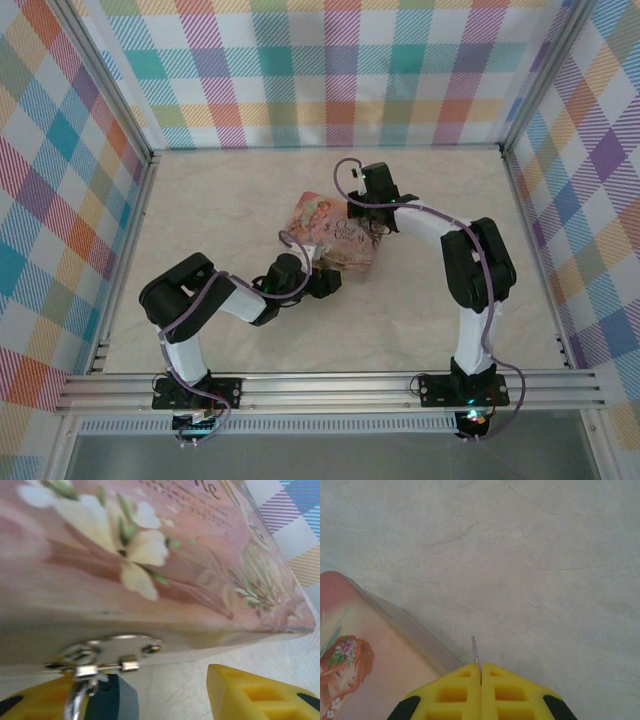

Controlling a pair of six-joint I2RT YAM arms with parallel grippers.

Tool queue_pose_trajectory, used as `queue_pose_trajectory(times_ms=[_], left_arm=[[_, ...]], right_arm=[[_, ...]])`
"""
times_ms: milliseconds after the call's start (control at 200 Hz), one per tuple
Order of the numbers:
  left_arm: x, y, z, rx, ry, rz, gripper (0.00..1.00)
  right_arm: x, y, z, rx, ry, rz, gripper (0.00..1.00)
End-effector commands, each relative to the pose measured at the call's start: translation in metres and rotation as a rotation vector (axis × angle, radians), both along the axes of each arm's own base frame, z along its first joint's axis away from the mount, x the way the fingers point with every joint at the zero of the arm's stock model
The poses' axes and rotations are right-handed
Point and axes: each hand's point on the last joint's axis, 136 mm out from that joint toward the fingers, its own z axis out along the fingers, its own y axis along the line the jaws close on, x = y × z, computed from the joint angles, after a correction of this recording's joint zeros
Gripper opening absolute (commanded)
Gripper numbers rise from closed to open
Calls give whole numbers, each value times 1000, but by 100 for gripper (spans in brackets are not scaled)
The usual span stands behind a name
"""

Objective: Unlock the padlock with the key

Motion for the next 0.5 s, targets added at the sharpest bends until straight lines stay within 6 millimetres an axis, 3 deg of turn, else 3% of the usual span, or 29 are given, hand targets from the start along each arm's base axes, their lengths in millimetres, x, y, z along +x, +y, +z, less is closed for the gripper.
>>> queue_pose_trajectory(times_ms=[0, 110, 220, 435, 500], left_arm=[[6, 8, 10, 1, -31, 15, 54], [7, 11, 9, 7, -22, 20, 57], [9, 16, 10, 10, -26, 23, 53], [12, 16, 10, 1, -2, -5, 32], [12, 18, 9, 3, 7, -5, 30]], right_arm=[[-16, -4, 4, -12, 38, 4, 0], [-17, -13, 18, -1, 18, -24, 0], [-21, -20, 29, 9, -3, -39, 0], [-28, -24, 32, 19, -6, -46, 0], [-30, -25, 33, 24, -8, -48, 0]])
